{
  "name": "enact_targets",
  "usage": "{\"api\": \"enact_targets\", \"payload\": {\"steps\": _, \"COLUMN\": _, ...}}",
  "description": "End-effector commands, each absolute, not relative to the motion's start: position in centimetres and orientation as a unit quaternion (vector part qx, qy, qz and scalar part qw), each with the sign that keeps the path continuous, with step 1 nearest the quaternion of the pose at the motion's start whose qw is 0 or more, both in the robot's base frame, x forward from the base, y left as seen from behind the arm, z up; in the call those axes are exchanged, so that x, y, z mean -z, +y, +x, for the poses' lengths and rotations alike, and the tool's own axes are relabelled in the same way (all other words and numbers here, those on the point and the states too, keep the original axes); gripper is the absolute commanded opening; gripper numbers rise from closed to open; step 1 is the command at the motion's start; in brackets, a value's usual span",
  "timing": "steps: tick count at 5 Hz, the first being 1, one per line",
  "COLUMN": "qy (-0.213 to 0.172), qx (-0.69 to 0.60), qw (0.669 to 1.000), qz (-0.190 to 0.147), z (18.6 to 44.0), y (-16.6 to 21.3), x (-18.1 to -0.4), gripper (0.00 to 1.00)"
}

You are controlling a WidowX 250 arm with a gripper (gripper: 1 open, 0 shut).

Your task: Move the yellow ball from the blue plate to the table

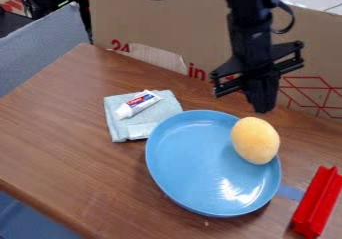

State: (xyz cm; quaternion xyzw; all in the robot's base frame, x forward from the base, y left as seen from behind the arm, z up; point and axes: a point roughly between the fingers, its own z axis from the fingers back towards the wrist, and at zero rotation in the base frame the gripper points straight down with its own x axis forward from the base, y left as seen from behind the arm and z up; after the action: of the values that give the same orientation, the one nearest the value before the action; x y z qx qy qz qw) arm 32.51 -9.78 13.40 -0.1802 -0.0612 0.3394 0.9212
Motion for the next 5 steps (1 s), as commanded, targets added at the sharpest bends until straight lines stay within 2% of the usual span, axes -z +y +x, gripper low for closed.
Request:
{"api": "enact_targets", "payload": {"steps": 1, "qy": -0.080, "qx": -0.344, "qw": 0.918, "qz": -0.181, "z": 33.9, "y": -8.9, "x": -15.1, "gripper": 0.00}}
{"api": "enact_targets", "payload": {"steps": 2, "qy": -0.080, "qx": -0.363, "qw": 0.915, "qz": -0.159, "z": 34.2, "y": -9.3, "x": -13.3, "gripper": 1.00}}
{"api": "enact_targets", "payload": {"steps": 3, "qy": -0.067, "qx": -0.384, "qw": 0.910, "qz": -0.140, "z": 34.9, "y": -9.6, "x": -12.8, "gripper": 1.00}}
{"api": "enact_targets", "payload": {"steps": 4, "qy": -0.055, "qx": -0.389, "qw": 0.913, "qz": -0.108, "z": 36.3, "y": -11.6, "x": -11.2, "gripper": 1.00}}
{"api": "enact_targets", "payload": {"steps": 5, "qy": -0.051, "qx": -0.375, "qw": 0.921, "qz": -0.093, "z": 36.9, "y": -12.0, "x": -9.1, "gripper": 1.00}}
